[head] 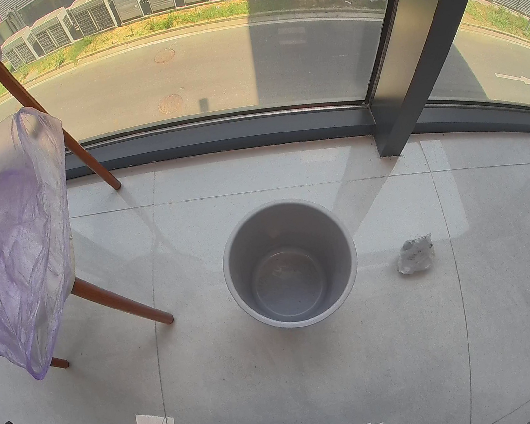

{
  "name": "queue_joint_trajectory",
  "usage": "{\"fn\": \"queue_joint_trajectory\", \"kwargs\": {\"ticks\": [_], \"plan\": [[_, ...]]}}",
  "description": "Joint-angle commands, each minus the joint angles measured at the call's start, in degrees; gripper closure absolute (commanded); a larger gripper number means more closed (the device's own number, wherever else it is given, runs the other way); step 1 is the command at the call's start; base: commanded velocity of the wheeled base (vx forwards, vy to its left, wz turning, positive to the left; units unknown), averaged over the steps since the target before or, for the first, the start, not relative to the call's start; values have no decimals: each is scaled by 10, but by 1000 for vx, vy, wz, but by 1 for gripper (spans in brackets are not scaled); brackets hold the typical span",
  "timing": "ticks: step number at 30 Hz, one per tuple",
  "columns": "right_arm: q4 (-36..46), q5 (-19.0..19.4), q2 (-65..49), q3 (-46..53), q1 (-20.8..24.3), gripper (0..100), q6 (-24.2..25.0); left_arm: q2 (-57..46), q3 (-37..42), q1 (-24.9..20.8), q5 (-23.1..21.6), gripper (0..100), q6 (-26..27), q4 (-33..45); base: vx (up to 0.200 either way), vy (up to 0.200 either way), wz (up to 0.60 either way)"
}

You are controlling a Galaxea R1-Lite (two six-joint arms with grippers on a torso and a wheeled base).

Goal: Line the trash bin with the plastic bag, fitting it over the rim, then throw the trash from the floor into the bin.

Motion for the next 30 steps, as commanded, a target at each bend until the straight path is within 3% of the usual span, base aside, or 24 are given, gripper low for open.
{"fn": "queue_joint_trajectory", "kwargs": {"ticks": [1,25,26,30], "plan": [[1,1,-9,9,0,0,0,0,10,0,1,0,0,-1,0,0,0],[0,0,-9,9,0,0,1,0,10,0,8,0,0,-6,0,0,0],[0,1,-9,10,1,0,1,0,10,0,9,0,3,-61,0,0,0],[0,1,-9,9,1,0,1,0,10,0,5,0,10,-100,0,0,0]]}}
